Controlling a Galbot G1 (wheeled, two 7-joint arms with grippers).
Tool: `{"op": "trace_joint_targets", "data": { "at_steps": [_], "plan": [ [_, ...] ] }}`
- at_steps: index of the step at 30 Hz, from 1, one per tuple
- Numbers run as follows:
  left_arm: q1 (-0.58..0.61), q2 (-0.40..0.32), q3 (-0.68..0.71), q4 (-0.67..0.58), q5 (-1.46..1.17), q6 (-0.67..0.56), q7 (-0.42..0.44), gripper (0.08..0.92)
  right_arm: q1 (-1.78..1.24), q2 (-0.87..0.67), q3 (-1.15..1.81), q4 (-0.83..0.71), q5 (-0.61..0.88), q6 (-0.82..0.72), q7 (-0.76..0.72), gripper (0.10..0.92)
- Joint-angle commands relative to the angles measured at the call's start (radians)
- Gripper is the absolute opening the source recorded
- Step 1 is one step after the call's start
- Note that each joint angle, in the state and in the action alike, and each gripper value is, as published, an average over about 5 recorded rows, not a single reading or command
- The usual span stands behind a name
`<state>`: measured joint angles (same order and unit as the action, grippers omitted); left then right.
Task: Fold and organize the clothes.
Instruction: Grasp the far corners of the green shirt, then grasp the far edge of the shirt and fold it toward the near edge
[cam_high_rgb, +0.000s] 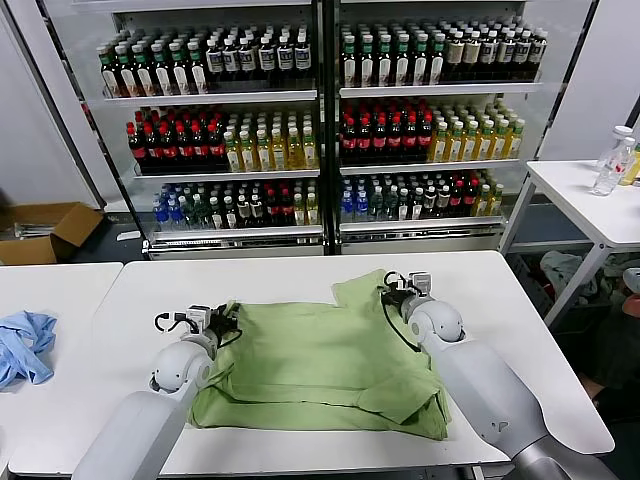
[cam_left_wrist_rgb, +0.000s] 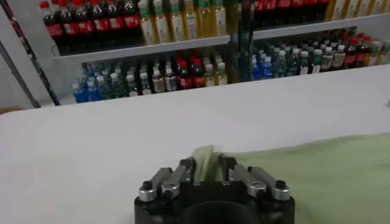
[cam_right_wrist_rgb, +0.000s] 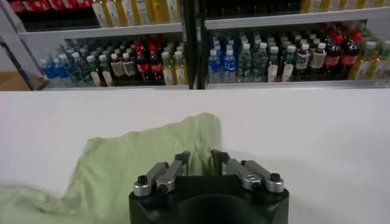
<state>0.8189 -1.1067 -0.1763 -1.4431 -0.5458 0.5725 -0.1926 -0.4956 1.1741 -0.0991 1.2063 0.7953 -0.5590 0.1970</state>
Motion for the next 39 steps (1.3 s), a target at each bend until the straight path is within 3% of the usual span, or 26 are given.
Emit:
{"op": "trace_joint_targets", "data": {
  "at_steps": [1, 4, 7, 17, 28, 39],
  "plan": [
    [0.048, 0.003, -0.049, -0.059, -0.115, -0.011, 0.003, 0.229, 0.010, -0.004, -0.028, -0.010, 0.003, 0.096, -0.027, 0.187],
    [0.082, 0.018, -0.074, -0.139, -0.146, -0.030, 0.007, 0.145, -0.005, -0.009, -0.023, -0.003, -0.006, 0.170, -0.041, 0.121],
    [0.107, 0.025, -0.091, -0.205, -0.160, -0.054, 0.010, 0.094, -0.018, -0.011, -0.008, 0.020, -0.029, 0.232, -0.044, 0.105],
    [0.168, 0.050, -0.160, -0.362, -0.240, -0.096, 0.009, 0.085, -0.114, -0.085, 0.076, 0.274, -0.069, 0.295, -0.016, 0.105],
    [0.344, 0.111, -0.251, -0.521, -0.282, -0.073, 0.017, 0.085, -0.528, -0.207, 0.322, 0.664, -0.076, 0.261, 0.010, 0.105],
    [0.463, 0.131, -0.233, -0.542, -0.167, -0.070, 0.049, 0.085, -0.916, -0.161, 0.509, 0.885, -0.162, 0.195, 0.033, 0.105]
  ]
}}
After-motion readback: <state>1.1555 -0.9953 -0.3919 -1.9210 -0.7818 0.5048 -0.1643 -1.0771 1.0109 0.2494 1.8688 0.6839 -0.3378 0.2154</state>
